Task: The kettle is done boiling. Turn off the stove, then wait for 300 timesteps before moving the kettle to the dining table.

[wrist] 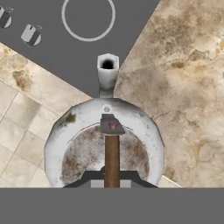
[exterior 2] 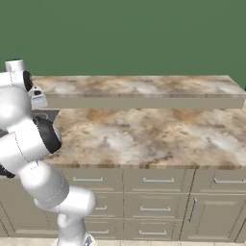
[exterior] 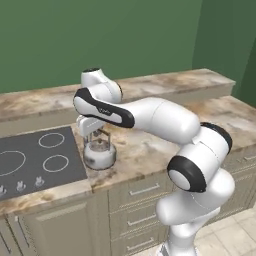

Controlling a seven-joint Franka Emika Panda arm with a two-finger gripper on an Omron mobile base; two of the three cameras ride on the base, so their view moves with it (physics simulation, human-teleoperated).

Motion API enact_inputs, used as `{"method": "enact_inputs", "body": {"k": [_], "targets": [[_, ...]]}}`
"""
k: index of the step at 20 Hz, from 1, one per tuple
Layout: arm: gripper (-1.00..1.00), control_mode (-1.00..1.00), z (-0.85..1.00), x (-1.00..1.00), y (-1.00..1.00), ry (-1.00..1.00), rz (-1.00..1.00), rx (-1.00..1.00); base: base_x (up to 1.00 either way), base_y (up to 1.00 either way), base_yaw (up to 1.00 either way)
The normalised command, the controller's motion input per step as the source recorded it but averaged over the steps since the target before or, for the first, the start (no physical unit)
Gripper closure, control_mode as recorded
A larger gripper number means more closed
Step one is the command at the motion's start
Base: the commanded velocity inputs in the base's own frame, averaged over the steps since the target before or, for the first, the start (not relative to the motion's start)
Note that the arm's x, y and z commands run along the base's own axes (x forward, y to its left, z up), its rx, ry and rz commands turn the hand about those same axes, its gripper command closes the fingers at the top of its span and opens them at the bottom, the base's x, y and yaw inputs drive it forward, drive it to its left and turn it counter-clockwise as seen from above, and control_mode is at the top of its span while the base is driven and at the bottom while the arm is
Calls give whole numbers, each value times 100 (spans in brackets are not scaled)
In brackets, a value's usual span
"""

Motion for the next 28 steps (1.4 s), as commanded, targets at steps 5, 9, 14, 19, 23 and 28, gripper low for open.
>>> {"method": "enact_inputs", "body": {"k": [5,9,14,19,23,28], "targets": [[100,100,0,0,0,0,0,0,0,-89,0],[100,100,0,0,0,0,0,0,0,-90,0],[100,100,0,0,0,0,0,0,0,-91,0],[100,100,0,0,0,0,0,0,0,-93,0],[100,100,0,0,0,0,0,0,0,-87,0],[100,100,0,0,0,0,0,0,0,-91,0]]}}
